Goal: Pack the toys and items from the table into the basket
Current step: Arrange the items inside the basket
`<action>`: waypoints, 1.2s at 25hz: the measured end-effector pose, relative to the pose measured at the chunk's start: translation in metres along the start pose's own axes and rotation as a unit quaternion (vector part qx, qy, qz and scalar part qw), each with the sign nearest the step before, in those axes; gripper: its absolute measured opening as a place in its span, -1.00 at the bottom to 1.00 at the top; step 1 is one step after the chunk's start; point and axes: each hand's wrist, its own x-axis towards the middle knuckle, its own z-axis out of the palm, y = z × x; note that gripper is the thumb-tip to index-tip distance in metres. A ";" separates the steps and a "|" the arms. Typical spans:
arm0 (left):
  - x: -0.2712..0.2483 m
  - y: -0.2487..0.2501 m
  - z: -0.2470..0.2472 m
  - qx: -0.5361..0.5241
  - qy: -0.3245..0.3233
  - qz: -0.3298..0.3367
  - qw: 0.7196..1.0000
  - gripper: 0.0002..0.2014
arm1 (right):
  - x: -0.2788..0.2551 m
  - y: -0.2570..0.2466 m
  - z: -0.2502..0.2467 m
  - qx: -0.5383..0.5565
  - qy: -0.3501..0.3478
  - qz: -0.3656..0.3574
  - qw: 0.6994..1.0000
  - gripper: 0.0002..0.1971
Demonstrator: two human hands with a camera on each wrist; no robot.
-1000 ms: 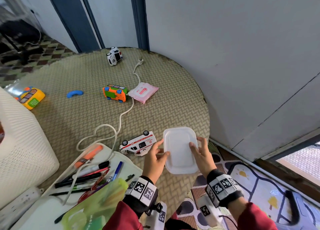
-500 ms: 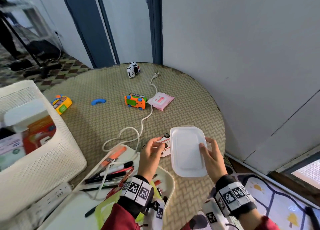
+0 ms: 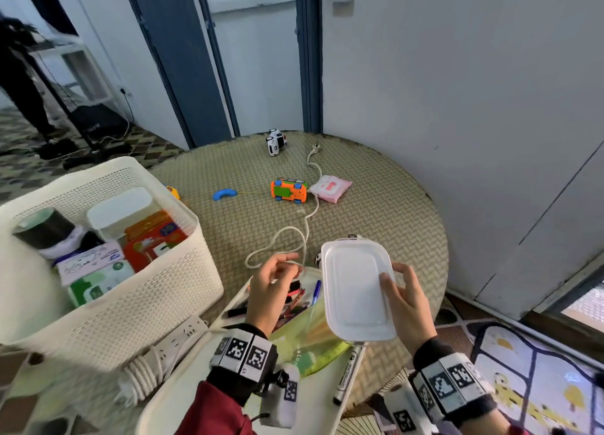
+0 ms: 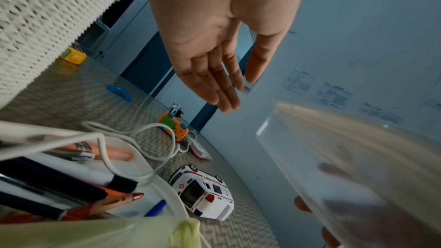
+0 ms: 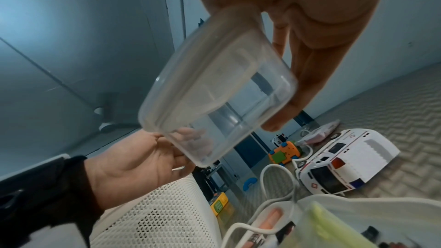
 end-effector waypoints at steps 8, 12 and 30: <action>-0.059 0.034 -0.063 0.024 0.057 0.065 0.996 -0.83 | -0.064 -0.032 0.030 0.015 -0.039 -0.030 0.999 -0.94; -0.098 0.046 -0.109 0.031 0.095 0.075 0.992 -0.85 | -0.103 -0.043 0.061 0.036 -0.081 -0.041 0.995 -0.96; -0.096 0.100 -0.362 0.083 0.207 0.141 0.965 -0.77 | -0.136 -0.144 0.304 0.032 -0.193 -0.040 0.980 -0.83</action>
